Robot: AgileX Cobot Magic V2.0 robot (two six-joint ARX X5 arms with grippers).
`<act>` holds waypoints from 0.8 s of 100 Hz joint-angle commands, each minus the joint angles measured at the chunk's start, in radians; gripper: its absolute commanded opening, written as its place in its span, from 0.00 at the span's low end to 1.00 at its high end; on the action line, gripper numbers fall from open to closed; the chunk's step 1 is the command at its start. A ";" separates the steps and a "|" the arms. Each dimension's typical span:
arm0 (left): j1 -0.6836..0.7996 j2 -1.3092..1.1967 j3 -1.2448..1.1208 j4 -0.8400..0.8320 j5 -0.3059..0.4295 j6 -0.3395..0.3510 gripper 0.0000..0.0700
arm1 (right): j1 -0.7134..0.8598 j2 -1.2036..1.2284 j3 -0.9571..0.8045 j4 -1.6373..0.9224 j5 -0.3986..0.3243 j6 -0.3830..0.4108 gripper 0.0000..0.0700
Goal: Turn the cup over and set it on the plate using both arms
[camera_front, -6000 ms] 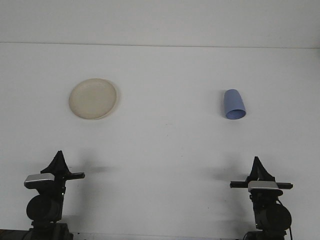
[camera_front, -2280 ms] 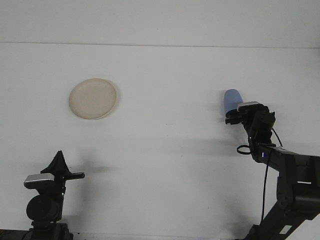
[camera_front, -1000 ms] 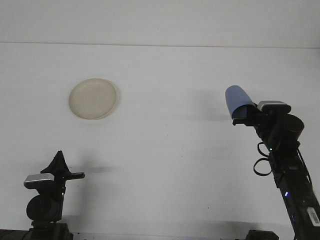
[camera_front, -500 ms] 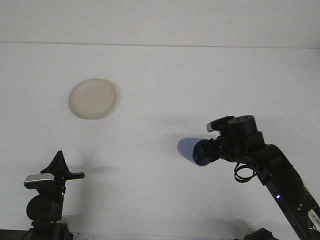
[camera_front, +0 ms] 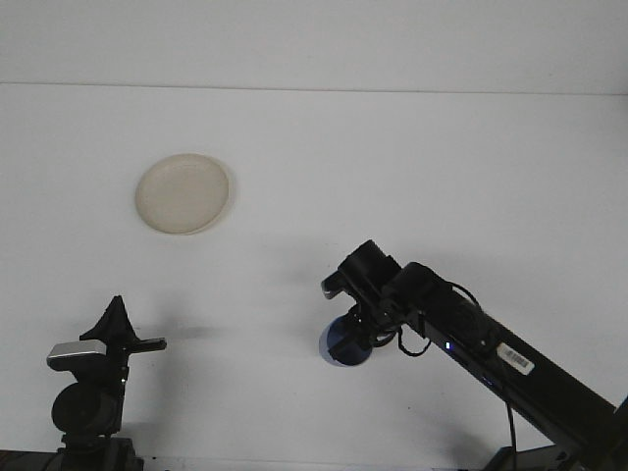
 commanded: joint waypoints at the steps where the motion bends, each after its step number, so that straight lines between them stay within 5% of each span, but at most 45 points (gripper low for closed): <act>1: 0.001 -0.002 -0.019 0.011 -0.004 0.001 0.02 | 0.020 0.044 0.041 -0.008 0.018 -0.011 0.00; 15: 0.001 -0.002 -0.019 0.011 -0.005 0.001 0.02 | 0.046 0.101 0.068 -0.021 0.091 -0.019 0.00; 50: 0.001 -0.002 -0.019 0.011 -0.005 0.001 0.02 | 0.051 0.154 0.071 -0.055 0.114 -0.027 0.02; 56: 0.001 -0.002 -0.019 0.011 -0.004 0.001 0.02 | 0.051 0.154 0.072 -0.052 0.100 -0.027 0.13; 67: 0.001 -0.002 -0.019 0.011 -0.004 0.000 0.02 | 0.050 0.154 0.083 -0.055 0.093 -0.028 0.50; 80: 0.001 -0.002 -0.019 0.014 -0.004 -0.006 0.02 | 0.044 0.140 0.128 -0.056 0.089 -0.042 0.53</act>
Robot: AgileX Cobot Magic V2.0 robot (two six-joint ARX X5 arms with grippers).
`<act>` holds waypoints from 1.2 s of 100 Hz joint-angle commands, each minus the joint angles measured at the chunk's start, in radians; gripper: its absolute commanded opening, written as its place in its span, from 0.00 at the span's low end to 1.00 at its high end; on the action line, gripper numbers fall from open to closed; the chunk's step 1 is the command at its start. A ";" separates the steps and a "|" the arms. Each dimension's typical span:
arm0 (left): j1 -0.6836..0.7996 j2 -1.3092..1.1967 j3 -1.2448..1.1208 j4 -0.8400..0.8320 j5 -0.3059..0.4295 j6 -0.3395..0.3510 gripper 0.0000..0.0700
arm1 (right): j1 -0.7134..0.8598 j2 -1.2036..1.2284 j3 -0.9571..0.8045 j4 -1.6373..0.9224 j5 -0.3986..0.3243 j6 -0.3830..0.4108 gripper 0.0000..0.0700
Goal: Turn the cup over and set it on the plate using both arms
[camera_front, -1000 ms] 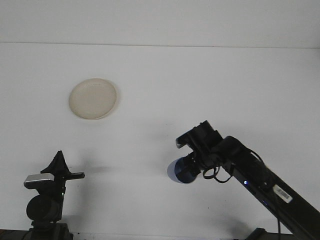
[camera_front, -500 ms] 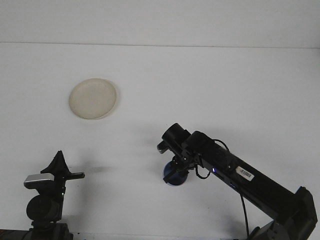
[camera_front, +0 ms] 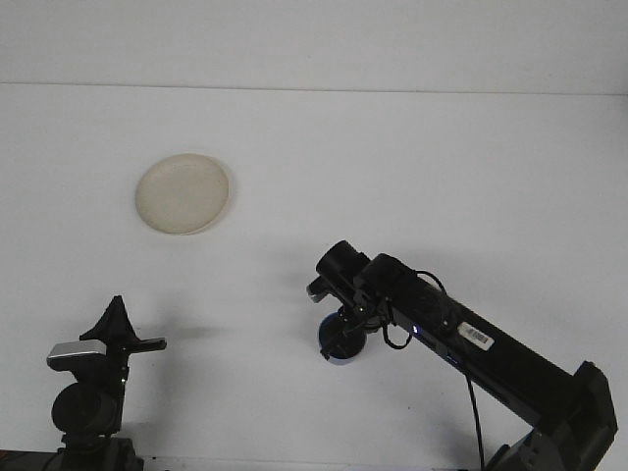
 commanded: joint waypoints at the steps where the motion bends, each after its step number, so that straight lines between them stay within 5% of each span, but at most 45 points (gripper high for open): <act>1: 0.001 -0.002 -0.019 0.015 -0.004 -0.006 0.02 | 0.006 0.009 0.050 0.009 -0.004 -0.018 0.53; 43: 0.001 -0.002 0.015 0.024 0.023 -0.223 0.01 | -0.016 -0.228 0.144 0.199 -0.002 -0.038 0.53; 84: 0.001 0.128 0.259 -0.179 0.146 -0.241 0.02 | -0.118 -0.733 -0.259 0.587 0.082 -0.038 0.51; 120: -0.004 0.520 0.573 -0.353 0.405 -0.233 0.02 | -0.267 -1.214 -0.627 0.693 0.131 -0.046 0.51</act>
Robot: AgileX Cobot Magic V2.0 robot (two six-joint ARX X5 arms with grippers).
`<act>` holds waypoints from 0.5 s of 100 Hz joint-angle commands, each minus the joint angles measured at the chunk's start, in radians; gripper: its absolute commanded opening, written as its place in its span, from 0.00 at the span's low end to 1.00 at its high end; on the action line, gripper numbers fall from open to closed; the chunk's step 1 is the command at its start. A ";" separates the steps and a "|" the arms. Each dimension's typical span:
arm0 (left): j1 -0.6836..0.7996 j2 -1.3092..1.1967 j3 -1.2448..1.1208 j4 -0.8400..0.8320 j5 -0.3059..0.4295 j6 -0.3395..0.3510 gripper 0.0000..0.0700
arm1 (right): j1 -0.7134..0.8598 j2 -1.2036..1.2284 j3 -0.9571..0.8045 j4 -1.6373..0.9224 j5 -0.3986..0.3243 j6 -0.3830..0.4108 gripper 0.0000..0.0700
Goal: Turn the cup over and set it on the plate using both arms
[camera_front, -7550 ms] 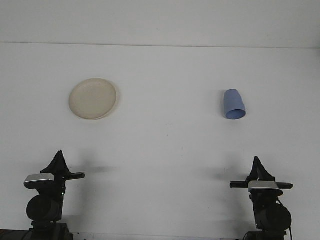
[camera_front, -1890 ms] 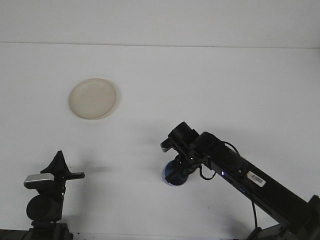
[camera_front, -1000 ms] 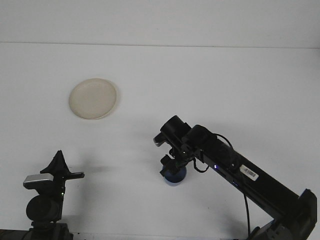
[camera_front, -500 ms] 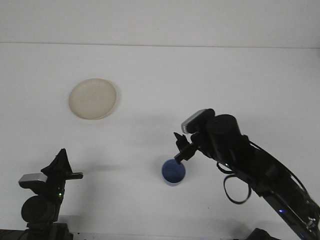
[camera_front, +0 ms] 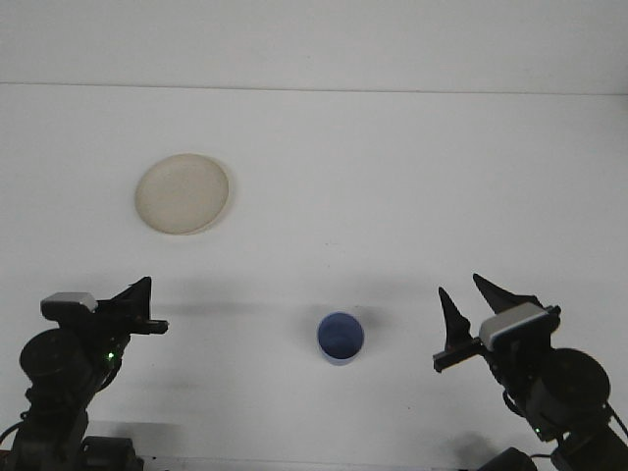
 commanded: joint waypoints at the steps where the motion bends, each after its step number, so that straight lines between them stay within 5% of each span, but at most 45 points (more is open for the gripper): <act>1: -0.005 0.066 0.055 -0.017 0.042 0.003 0.02 | -0.009 -0.070 -0.044 0.017 0.013 -0.011 0.51; 28: -0.082 0.312 0.224 -0.089 0.193 0.008 0.04 | -0.035 -0.281 -0.179 -0.008 0.072 -0.012 0.51; 50: -0.225 0.449 0.285 -0.089 0.229 0.007 0.35 | -0.035 -0.292 -0.184 -0.091 0.074 -0.019 0.51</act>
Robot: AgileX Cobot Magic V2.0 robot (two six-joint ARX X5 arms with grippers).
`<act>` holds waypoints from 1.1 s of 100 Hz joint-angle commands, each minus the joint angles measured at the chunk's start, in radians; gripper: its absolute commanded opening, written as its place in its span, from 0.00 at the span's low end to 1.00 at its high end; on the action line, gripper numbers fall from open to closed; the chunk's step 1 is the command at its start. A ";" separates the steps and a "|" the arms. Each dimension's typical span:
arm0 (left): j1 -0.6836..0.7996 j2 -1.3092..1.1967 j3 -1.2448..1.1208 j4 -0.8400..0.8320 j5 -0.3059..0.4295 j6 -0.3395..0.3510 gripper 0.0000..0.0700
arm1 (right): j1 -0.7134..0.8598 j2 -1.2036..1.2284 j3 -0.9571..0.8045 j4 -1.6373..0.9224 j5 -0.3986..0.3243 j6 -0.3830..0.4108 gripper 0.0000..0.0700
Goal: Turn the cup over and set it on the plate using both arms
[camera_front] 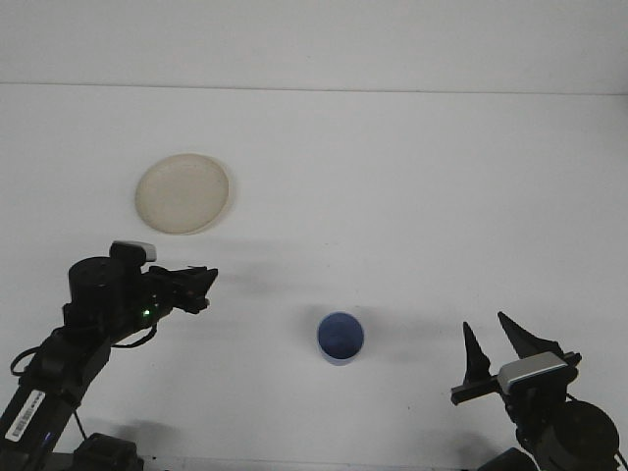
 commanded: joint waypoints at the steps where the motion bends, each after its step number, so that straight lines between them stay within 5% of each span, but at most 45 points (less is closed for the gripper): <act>1: -0.040 0.035 0.032 0.003 0.008 0.007 0.36 | 0.005 -0.001 0.003 0.011 0.002 -0.011 0.51; 22: -0.194 0.162 0.108 0.001 0.007 0.008 0.40 | 0.005 -0.001 0.003 0.013 0.002 -0.012 0.51; 34: -0.277 0.241 0.164 -0.021 0.006 0.018 0.55 | 0.005 -0.001 0.003 0.013 -0.001 -0.012 0.51; 71: -0.461 0.498 0.432 -0.249 -0.043 0.149 0.57 | 0.005 -0.001 0.003 0.013 -0.001 -0.012 0.51; 83: -0.509 0.575 0.510 -0.312 -0.099 0.185 0.74 | 0.005 -0.001 0.003 0.013 -0.002 -0.012 0.51; 110: -0.591 0.676 0.558 -0.334 -0.111 0.194 0.74 | 0.005 -0.001 0.003 0.013 -0.001 -0.012 0.51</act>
